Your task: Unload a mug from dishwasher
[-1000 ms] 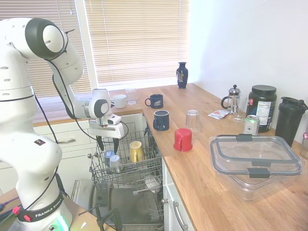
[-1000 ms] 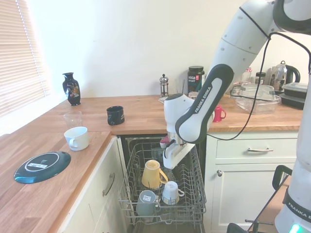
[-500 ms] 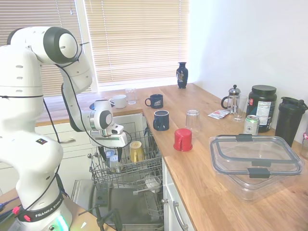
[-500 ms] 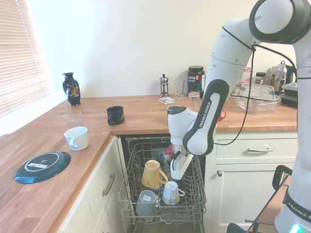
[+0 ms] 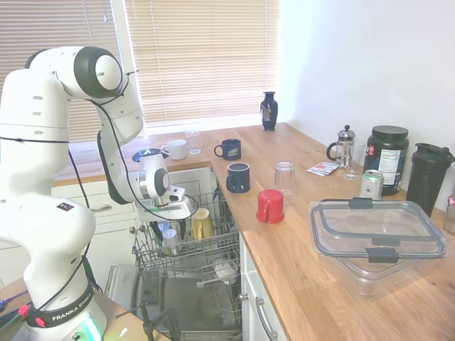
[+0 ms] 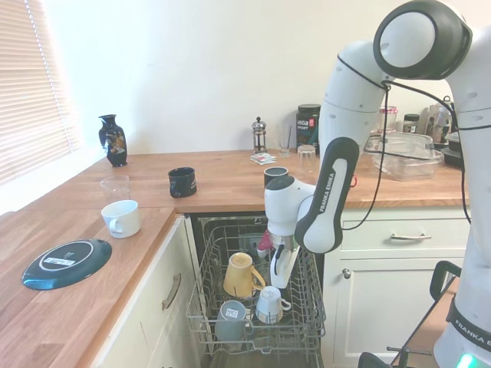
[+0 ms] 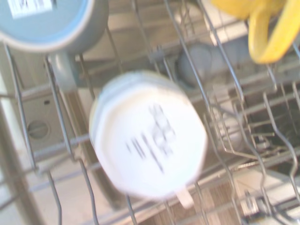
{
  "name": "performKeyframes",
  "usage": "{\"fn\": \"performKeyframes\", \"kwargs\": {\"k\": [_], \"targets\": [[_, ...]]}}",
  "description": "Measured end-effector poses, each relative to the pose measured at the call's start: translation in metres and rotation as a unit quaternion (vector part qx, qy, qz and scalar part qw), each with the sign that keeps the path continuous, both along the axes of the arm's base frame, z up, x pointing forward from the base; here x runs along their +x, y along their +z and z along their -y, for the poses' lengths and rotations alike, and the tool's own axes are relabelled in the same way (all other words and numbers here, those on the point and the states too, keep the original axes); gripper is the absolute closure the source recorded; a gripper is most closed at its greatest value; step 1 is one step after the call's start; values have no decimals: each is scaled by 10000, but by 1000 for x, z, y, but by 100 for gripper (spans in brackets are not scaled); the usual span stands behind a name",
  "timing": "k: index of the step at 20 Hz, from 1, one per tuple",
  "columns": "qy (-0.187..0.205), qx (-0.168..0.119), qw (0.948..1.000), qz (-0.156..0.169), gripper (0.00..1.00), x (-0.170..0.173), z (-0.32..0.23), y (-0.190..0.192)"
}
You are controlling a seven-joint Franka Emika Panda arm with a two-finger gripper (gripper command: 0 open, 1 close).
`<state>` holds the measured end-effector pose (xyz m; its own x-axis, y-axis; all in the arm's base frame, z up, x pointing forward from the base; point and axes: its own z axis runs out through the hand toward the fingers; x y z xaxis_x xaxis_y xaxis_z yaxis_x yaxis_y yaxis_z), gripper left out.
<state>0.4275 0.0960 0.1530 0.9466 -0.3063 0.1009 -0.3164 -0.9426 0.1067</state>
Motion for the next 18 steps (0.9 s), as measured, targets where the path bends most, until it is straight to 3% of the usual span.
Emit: {"fn": "performKeyframes", "kwargs": {"k": [18], "targets": [[-45, -19, 10000, 20, 0, 11, -25, -64]]}}
